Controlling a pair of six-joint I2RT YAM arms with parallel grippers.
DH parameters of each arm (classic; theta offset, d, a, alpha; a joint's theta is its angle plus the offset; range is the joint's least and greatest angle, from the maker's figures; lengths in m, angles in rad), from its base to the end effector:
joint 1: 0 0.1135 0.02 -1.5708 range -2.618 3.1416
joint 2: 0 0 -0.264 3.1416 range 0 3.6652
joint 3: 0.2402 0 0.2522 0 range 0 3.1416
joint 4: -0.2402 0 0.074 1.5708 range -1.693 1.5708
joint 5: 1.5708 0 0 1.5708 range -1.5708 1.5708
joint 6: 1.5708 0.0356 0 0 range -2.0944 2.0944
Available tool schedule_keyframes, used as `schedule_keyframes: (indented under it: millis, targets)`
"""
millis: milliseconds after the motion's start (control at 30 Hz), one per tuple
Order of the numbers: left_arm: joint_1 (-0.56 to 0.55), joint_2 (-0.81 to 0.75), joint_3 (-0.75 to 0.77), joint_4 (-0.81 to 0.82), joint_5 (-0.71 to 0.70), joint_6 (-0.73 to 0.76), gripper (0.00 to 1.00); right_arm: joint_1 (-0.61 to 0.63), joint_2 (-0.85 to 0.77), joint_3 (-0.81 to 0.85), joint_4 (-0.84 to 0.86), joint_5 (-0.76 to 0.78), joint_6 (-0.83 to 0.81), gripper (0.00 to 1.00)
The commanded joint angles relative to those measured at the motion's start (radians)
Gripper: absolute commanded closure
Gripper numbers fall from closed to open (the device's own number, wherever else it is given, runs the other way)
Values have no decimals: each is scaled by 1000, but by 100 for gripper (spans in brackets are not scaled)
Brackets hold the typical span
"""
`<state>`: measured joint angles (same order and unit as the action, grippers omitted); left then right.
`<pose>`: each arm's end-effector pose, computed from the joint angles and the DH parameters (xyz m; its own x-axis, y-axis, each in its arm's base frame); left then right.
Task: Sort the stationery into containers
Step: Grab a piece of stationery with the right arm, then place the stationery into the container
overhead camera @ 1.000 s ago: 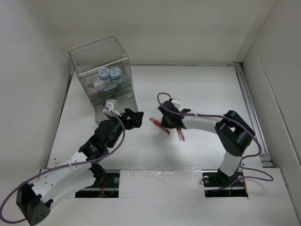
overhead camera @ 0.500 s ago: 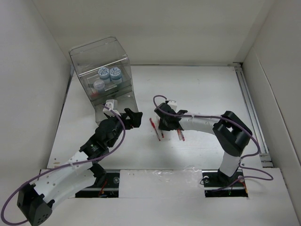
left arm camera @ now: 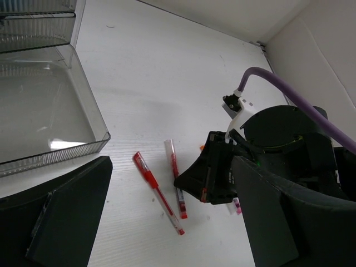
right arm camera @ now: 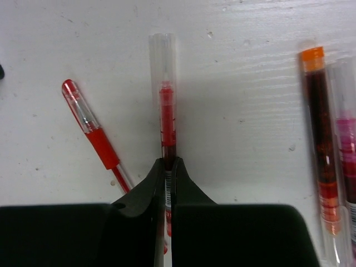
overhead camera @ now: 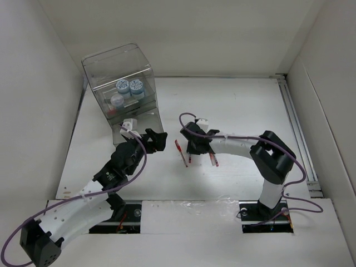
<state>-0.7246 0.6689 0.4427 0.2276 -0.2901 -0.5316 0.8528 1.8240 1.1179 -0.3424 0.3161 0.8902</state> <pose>0.1364 -0.1072 0.2809 -0.2125 -0.4606 -0.8618 0.3634 0.7814 -0.5072 0.2486 0.2678 0.1623 -0.8358 0.1660 -0.5233 0.0569 0.9742 0.2182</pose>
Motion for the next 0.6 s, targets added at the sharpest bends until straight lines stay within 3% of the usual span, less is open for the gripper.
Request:
schedule_keyframes:
  millis: [0,133,233,533,567]
  targets:
    - [2,-38,-10,24,-46,-4,14,8,-47,35,-112,64,12,100]
    - [2,-107,-10,-8,-99,-28,14,8,-135,131,-43,-88,-7,100]
    - [2,-153,-1,-46,-109,-51,14,18,-123,197,104,-213,-7,100]
    - [2,-210,-12,-129,-109,-93,15,19,206,567,267,-462,130,100]
    - [2,-224,-12,-140,-109,-93,15,19,233,591,282,-477,163,92]
